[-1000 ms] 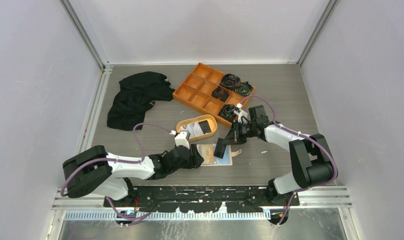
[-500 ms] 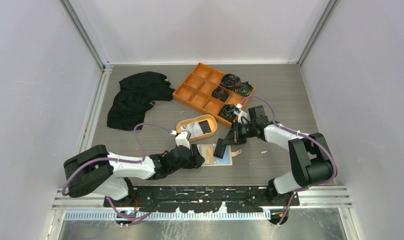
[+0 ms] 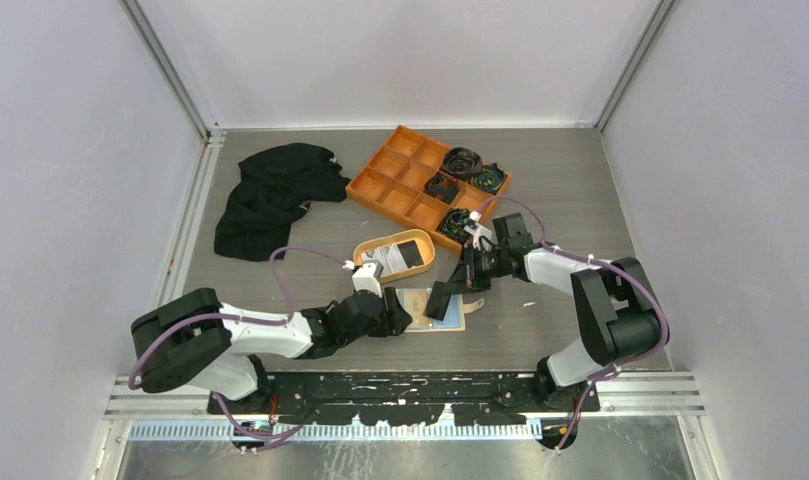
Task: Put the credit cards into the card holder
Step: Insert the credit card into the card holder.
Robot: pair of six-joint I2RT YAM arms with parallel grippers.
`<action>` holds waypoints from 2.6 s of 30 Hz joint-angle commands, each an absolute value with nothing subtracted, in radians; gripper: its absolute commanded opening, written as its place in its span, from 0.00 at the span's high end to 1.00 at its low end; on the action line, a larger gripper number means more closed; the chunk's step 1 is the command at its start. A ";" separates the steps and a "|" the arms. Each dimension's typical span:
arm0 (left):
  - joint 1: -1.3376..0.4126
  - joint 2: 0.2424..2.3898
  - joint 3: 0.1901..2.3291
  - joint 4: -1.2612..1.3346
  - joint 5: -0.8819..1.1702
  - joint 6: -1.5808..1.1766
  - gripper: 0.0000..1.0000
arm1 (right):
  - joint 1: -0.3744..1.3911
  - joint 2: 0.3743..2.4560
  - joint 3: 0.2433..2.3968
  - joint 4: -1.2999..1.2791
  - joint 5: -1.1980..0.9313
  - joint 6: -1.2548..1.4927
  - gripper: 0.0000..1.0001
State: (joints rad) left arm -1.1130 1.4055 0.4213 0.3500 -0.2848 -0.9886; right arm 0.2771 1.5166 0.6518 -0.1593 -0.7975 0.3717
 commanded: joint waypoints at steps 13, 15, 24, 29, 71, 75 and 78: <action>-1.092 1.440 0.429 0.336 -0.248 -0.995 0.54 | 0.325 1.619 0.675 -0.102 -0.888 0.370 0.99; -1.091 1.443 0.430 0.340 -0.246 -0.994 0.55 | 0.337 1.631 0.684 -0.098 -0.890 0.367 0.99; -1.088 1.456 0.431 0.351 -0.232 -0.991 0.55 | 0.360 1.738 0.776 -0.110 -0.930 0.361 0.98; -1.082 1.452 0.428 0.355 -0.229 -0.991 0.55 | 0.372 1.765 0.790 -0.116 -0.940 0.358 0.97; -1.327 1.536 0.961 -0.177 -0.520 -0.774 0.64 | 0.416 1.872 0.891 -0.258 -0.951 0.272 0.87; -1.327 1.645 1.047 -0.197 -0.502 -0.731 0.65 | 0.416 1.870 0.893 -0.264 -0.949 0.267 0.87; -1.326 1.708 1.094 -0.203 -0.480 -0.712 0.64 | 0.415 1.870 0.894 -0.268 -0.947 0.264 0.87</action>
State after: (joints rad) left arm -1.3239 1.6531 1.0225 -0.1749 -0.4614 -0.7681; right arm 0.4114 1.8530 0.8757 -0.2356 -0.9867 0.2741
